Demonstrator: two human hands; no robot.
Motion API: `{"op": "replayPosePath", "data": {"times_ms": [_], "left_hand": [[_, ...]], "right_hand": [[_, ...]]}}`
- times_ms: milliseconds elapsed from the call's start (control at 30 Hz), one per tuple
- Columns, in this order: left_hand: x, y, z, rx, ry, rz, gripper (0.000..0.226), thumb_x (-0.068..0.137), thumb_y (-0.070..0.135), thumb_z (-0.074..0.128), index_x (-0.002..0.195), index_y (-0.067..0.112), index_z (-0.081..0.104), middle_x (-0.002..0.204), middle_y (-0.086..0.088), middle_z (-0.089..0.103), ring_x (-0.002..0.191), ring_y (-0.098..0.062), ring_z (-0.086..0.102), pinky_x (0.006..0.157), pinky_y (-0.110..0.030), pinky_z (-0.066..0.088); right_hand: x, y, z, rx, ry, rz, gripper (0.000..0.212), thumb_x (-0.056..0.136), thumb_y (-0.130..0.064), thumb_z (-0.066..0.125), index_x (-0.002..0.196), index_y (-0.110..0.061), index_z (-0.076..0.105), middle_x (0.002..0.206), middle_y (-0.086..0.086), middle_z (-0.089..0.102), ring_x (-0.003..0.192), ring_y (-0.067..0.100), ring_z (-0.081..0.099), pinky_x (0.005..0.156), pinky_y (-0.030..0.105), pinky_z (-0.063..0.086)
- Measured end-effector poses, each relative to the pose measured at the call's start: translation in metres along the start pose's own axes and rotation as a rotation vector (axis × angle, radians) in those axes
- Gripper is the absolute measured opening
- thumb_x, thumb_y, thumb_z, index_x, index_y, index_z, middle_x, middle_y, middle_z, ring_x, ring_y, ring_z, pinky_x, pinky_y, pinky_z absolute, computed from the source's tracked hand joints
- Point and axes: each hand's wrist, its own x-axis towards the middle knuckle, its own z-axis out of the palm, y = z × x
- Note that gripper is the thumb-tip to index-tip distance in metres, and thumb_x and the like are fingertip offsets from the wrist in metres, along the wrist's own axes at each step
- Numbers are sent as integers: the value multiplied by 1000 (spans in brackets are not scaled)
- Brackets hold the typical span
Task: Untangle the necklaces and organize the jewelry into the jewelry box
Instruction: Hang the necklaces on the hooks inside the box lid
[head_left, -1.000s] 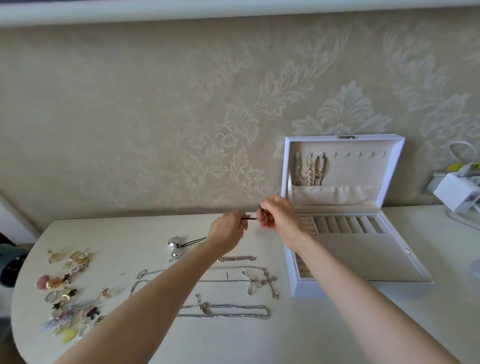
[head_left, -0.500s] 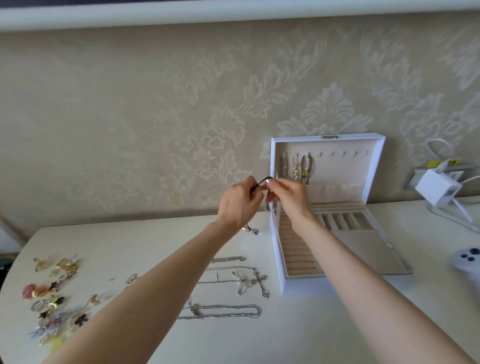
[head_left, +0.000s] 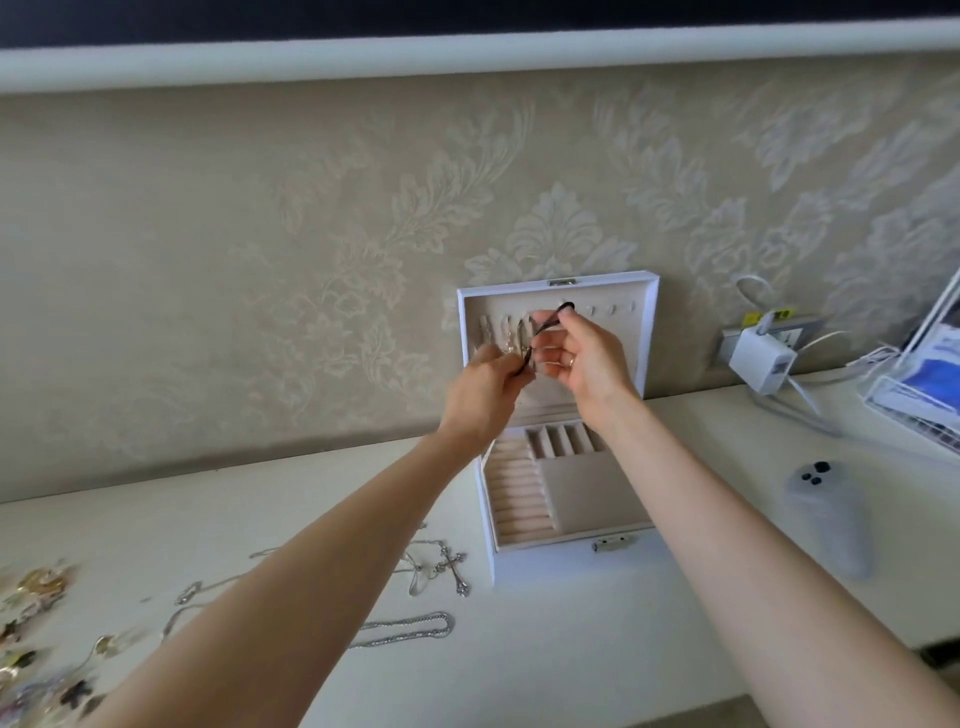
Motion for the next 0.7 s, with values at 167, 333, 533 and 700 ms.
{"op": "replayPosePath", "data": {"times_ms": [167,333,533,700], "left_hand": [[5,13,16,-65,23,-37,23,89,24,62,84,4,71,80,-3,43,73,-24,45,65,-31,40],[4,16,31,-125,1,-78,20,88,25,64,91,8,74,83,-5,46,77,-22,47,70,-33,41],[4,11,50,-188,-31,-84,18,86,22,67,94,8,75,87,-3,50,79,-17,48,76,-29,40],[1,8,54,-279,-67,-123,13,84,12,68,95,8,73,78,-1,57,73,-17,53,73,-25,44]], "right_hand": [[3,-5,-23,-19,46,-4,31,99,-23,42,89,-16,70,74,3,65,56,8,58,57,21,44],[6,2,-39,7,72,11,29,98,-21,42,92,-15,69,76,4,64,57,9,57,53,19,46],[13,15,-50,57,120,42,23,94,-17,47,93,-11,70,79,9,61,59,15,59,51,22,50],[19,20,-53,169,131,55,20,92,-10,46,100,-5,63,79,15,67,69,24,68,63,28,57]]}}
